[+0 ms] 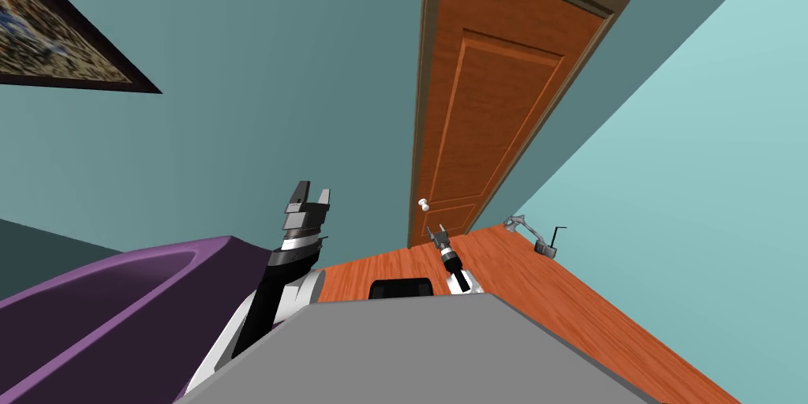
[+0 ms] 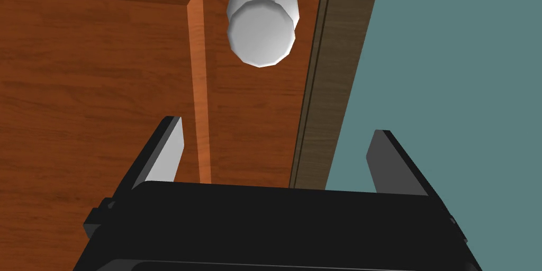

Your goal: Pull the door open

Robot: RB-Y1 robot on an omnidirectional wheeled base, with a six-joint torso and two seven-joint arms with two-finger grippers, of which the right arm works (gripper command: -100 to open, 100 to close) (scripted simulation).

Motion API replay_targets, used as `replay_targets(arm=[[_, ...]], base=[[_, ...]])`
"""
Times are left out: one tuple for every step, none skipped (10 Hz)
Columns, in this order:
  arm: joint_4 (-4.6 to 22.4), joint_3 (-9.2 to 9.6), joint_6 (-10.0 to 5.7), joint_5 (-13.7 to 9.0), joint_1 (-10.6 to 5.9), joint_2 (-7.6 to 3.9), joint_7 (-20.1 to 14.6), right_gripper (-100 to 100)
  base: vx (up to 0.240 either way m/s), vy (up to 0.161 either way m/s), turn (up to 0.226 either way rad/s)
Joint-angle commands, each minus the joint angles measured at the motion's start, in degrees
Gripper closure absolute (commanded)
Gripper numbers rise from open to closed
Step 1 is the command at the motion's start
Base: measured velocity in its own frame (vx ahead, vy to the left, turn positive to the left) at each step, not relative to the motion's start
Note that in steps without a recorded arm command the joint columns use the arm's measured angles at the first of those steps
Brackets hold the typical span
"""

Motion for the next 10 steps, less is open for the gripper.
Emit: replay_targets(arm=[[1.5, -0.37, -1.39, -0.8, -0.11, -1.64, -0.3, -100], [2.1, -0.53, -2.21, -1.4, 0.12, -2.85, -0.8, -100], [2.8, -0.71, -3.07, -2.1, 0.36, -4.09, -1.3, -100], [3.5, -0.89, -3.98, -2.7, 0.61, -5.33, -1.8, -100], [4.2, -1.08, -4.9, -3.4, 0.86, -6.56, -2.3, -100], [4.6, -1.17, -5.36, -3.8, 0.99, -7.16, -2.6, -100], [5.0, -1.26, -5.81, -4.1, 1.12, -7.76, -2.9, -100], [5.7, -1.44, -6.7, -4.8, 1.37, -8.92, -3.5, -100], [6.4, -1.61, -7.56, -5.4, 1.61, -10.02, -4.0, -100], [7.1, -1.77, -8.36, -6.1, 1.84, -11.06, -4.6, -100]], base=[[0.013, 0.145, 0.038], [0.07, 0.143, 0.052], [0.089, 0.166, 0.078], [0.13, 0.142, 0.064], [0.182, 0.137, 0.074], [0.17, 0.11, 0.045], [0.114, 0.064, 0.034], [0.114, 0.054, 0.066], [0.153, 0.053, 0.081], [0.203, 0.044, 0.071]])
